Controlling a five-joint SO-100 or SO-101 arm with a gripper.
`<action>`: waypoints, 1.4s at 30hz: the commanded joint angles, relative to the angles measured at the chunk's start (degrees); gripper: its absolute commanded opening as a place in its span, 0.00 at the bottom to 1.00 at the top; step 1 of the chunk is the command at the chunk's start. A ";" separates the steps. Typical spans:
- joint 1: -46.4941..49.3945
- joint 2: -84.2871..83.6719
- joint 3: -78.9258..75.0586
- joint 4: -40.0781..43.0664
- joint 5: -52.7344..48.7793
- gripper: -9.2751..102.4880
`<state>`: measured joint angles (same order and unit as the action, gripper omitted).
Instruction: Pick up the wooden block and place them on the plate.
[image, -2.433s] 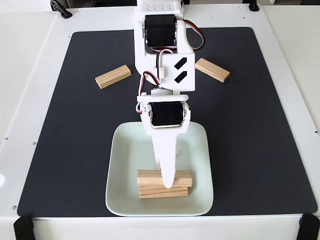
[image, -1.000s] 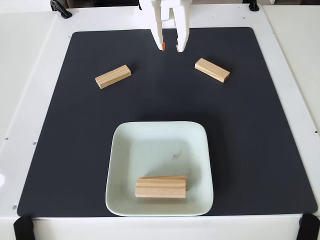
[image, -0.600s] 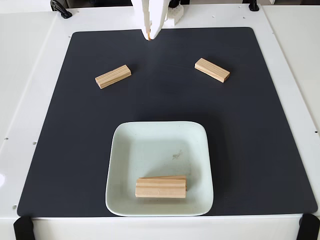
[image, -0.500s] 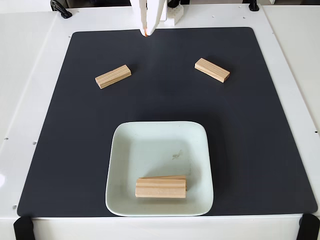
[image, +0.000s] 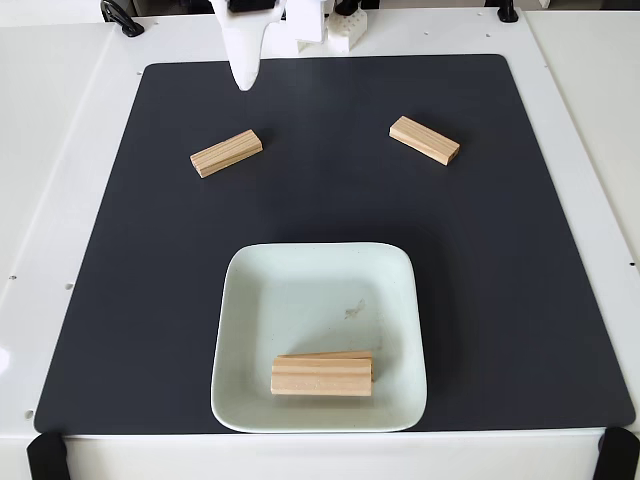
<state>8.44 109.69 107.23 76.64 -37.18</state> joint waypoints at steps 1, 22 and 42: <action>3.25 -2.90 -2.72 0.26 -6.15 0.08; 12.39 -6.68 -1.76 -7.21 -28.56 0.21; 11.60 -14.15 2.02 -9.76 -28.65 0.63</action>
<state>20.13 96.42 110.48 68.99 -65.30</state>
